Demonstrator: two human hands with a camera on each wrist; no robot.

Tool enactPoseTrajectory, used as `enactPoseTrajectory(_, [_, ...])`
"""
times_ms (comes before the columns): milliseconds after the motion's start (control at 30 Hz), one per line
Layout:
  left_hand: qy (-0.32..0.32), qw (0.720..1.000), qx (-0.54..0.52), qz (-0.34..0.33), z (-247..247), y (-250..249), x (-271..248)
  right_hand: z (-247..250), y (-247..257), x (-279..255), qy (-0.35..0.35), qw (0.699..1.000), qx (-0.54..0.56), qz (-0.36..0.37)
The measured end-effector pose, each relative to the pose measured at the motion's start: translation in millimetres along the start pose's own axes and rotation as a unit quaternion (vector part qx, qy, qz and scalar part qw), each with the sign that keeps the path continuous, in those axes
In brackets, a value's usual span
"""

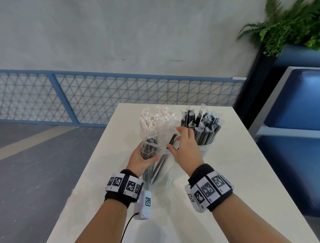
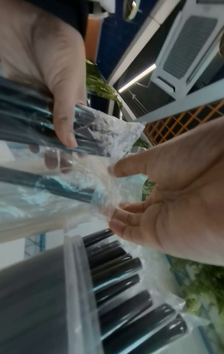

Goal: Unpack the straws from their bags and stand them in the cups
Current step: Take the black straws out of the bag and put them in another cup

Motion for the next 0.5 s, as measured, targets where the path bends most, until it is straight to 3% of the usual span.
enactPoseTrajectory(167, [0.018,1.0,0.0,0.007,4.6,1.8,-0.4,-0.2,-3.8,3.3,0.015,0.998,0.043,-0.047])
enactPoseTrajectory(300, [0.041,0.999,-0.004,-0.001,5.3,-1.7,-2.0,2.6,0.5,3.0,0.107,0.993,0.053,-0.013])
enactPoseTrajectory(400, [0.06,0.998,-0.005,-0.01,6.0,-2.6,-1.4,-1.9,9.2,-3.6,0.08,0.991,0.097,0.042])
enactPoseTrajectory(500, [0.076,0.997,-0.02,-0.015,5.0,-4.7,-3.3,-14.5,11.2,-10.2,0.07,0.982,0.173,0.027])
Point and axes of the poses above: each hand's wrist, its own x-axis towards the middle knuckle, its own z-axis out of the back of the hand, y = z × x, the point moved 2 cm from there along x, towards the middle knuckle, and after that the axes turned 1 degree about -z, right-handed, at the moved point
